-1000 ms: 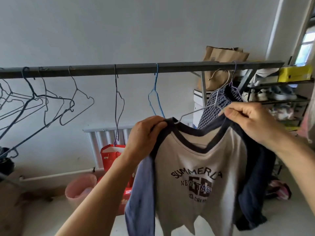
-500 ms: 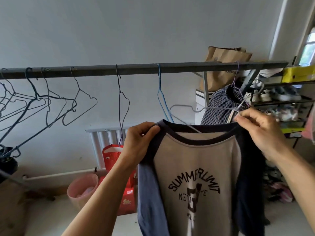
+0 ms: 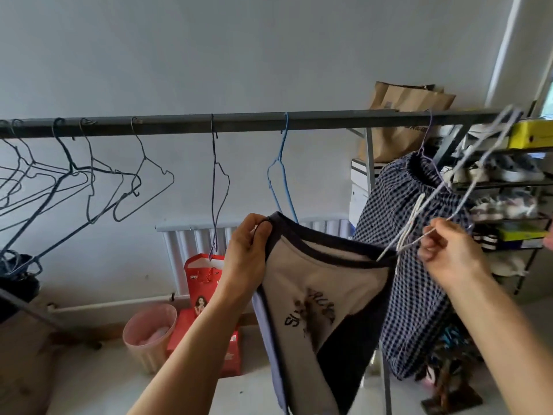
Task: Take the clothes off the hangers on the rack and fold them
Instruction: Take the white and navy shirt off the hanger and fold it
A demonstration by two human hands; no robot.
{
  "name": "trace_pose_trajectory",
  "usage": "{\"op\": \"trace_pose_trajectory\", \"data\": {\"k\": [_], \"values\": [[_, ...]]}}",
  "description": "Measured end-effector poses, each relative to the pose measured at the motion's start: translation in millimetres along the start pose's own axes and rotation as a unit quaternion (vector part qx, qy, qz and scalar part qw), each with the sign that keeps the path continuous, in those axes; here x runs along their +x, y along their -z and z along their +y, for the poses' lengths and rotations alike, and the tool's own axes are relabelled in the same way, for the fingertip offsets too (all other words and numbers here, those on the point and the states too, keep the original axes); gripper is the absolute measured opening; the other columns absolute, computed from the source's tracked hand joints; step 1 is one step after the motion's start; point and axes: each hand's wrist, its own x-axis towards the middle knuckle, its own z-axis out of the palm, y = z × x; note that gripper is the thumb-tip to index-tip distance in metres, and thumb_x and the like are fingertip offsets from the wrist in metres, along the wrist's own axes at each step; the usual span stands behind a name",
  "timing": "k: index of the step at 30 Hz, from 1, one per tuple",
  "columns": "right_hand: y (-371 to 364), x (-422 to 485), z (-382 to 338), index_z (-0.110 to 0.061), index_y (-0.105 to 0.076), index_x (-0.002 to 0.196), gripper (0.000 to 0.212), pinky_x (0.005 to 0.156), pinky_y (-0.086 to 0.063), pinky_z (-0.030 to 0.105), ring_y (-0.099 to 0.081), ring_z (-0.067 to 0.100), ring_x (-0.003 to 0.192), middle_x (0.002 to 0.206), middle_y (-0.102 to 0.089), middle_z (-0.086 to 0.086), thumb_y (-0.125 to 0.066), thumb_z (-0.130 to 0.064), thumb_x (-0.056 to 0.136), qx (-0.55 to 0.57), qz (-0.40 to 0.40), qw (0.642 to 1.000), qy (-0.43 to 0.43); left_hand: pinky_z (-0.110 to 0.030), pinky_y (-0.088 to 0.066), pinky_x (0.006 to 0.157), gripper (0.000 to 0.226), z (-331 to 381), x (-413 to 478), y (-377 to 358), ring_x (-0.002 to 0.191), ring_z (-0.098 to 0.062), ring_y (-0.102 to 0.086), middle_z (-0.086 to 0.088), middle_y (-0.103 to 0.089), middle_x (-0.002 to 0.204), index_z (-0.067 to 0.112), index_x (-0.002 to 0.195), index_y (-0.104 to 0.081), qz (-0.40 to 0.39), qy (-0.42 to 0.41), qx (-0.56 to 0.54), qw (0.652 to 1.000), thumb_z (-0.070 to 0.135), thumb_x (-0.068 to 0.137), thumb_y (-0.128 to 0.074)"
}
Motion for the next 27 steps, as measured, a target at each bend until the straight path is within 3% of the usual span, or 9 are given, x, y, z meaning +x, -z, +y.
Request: {"op": "trace_pose_trajectory", "data": {"k": [6, 10, 12, 14, 17, 22, 24, 27], "values": [[-18, 3, 1, -0.015, -0.044, 0.070, 0.030, 0.034, -0.022, 0.012, -0.031, 0.003, 0.031, 0.066, -0.045, 0.003, -0.041, -0.006, 0.098, -0.041, 0.118, 0.989, 0.079, -0.020, -0.043, 0.058, 0.020, -6, -1, 5, 0.064, -0.008, -0.056, 0.001, -0.065, 0.072, 0.018, 0.085, -0.061, -0.023, -0.017, 0.069, 0.997, 0.022, 0.101, -0.050], [-43, 14, -8, -0.011, -0.040, 0.067, 0.031, 0.036, -0.043, 0.018, -0.037, 0.002, 0.024, 0.062, -0.043, 0.004, -0.039, -0.004, 0.098, -0.053, 0.175, 0.979, 0.085, -0.014, -0.041, 0.057, 0.019, -5, -3, 10, 0.067, -0.007, -0.057, 0.002, -0.064, 0.076, 0.016, 0.089, -0.062, -0.029, -0.028, 0.135, 0.990, 0.022, 0.101, -0.050], [-50, 24, -8, -0.007, -0.048, 0.074, 0.022, 0.033, -0.042, 0.017, -0.039, 0.002, 0.024, 0.063, -0.046, 0.006, -0.041, -0.006, 0.095, -0.138, 0.159, 0.970, 0.121, -0.014, -0.042, 0.060, 0.018, -6, -4, 13, 0.074, -0.008, -0.058, 0.001, -0.066, 0.080, 0.016, 0.091, -0.063, -0.028, -0.030, 0.144, 0.989, 0.022, 0.101, -0.050], [-57, 29, -6, -0.006, -0.056, 0.078, 0.015, 0.030, -0.036, 0.018, -0.043, 0.007, 0.026, 0.062, -0.052, 0.009, -0.047, -0.012, 0.089, -0.271, 0.131, 0.934, 0.191, -0.017, -0.044, 0.062, 0.017, -7, -3, 13, 0.075, -0.008, -0.059, 0.002, -0.067, 0.080, 0.017, 0.091, -0.064, -0.029, -0.030, 0.146, 0.988, 0.023, 0.101, -0.051], [-70, 30, -6, -0.003, -0.055, 0.069, 0.021, 0.047, -0.036, 0.029, -0.044, 0.022, 0.043, 0.057, -0.051, 0.010, -0.052, -0.014, 0.086, -0.410, 0.026, 0.880, 0.240, -0.016, -0.043, 0.062, 0.015, -8, 1, 12, 0.073, -0.006, -0.060, 0.005, -0.066, 0.077, 0.017, 0.089, -0.064, -0.030, -0.037, 0.149, 0.988, 0.021, 0.099, -0.054], [-114, 37, -14, 0.011, -0.059, 0.080, 0.022, 0.055, -0.028, 0.030, -0.045, 0.022, 0.062, 0.070, -0.055, 0.026, -0.053, -0.009, 0.088, -0.511, -0.073, 0.815, 0.262, -0.008, -0.040, 0.060, 0.017, -6, 6, 17, 0.064, 0.008, -0.054, 0.012, -0.063, 0.069, 0.022, 0.081, -0.065, -0.027, -0.053, 0.157, 0.986, 0.018, 0.096, -0.058], [-137, 54, -17, 0.011, -0.059, 0.083, 0.021, 0.058, -0.031, 0.030, -0.047, 0.024, 0.065, 0.075, -0.058, 0.027, -0.053, -0.009, 0.088, -0.516, -0.090, 0.814, 0.251, -0.009, -0.040, 0.060, 0.023, -6, 10, 22, 0.064, 0.007, -0.056, 0.017, -0.063, 0.069, 0.030, 0.077, -0.063, -0.029, -0.061, 0.153, 0.986, 0.018, 0.095, -0.059], [-172, 80, -23, 0.004, -0.059, 0.079, 0.018, 0.056, -0.035, 0.028, -0.047, 0.022, 0.060, 0.076, -0.059, 0.021, -0.052, -0.010, 0.089, -0.522, -0.102, 0.820, 0.211, -0.009, -0.040, 0.059, 0.023, -3, 14, 30, 0.063, 0.006, -0.057, 0.018, -0.063, 0.070, 0.029, 0.076, -0.062, -0.034, -0.057, 0.146, 0.987, 0.017, 0.096, -0.059]]}}
